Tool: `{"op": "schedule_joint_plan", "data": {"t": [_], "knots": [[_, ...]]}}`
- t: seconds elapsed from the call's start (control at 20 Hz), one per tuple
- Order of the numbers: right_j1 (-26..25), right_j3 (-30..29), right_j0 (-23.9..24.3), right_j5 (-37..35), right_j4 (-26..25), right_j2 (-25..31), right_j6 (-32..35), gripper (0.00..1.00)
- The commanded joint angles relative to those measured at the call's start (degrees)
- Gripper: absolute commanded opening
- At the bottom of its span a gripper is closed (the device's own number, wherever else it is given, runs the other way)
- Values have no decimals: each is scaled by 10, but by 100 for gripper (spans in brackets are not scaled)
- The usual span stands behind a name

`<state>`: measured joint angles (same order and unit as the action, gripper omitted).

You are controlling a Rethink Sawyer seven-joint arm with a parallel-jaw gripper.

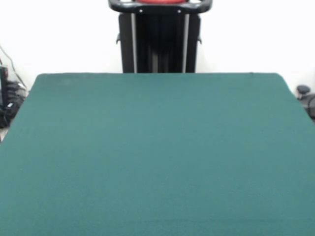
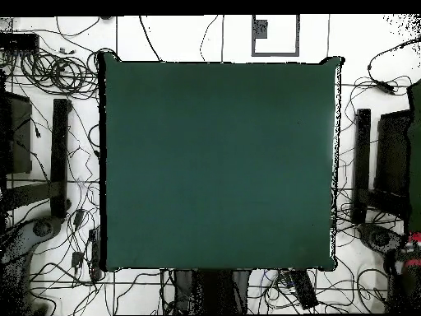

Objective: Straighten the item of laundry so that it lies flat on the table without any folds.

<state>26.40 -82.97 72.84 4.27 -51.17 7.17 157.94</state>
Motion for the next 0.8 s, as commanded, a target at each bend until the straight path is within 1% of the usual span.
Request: {"op": "schedule_joint_plan", "data": {"t": [0.05, 0.15, 0.2, 0.4, 0.55, 0.6, 0.65, 0.8], "knots": [[-121, 281, -177, 156, -726, -78, 436, 0], [-184, 374, -185, 215, -713, -125, 414, 0], [-218, 402, -207, 237, -738, -172, 496, 0], [-261, 456, -220, 359, -790, -215, 664, 0], [-267, 460, -219, 360, -770, -231, 668, 0], [-277, 468, -219, 361, -759, -239, 671, 0], [-287, 476, -220, 362, -748, -248, 675, 100], [-269, 464, -205, 342, -724, -222, 584, 100]]}}
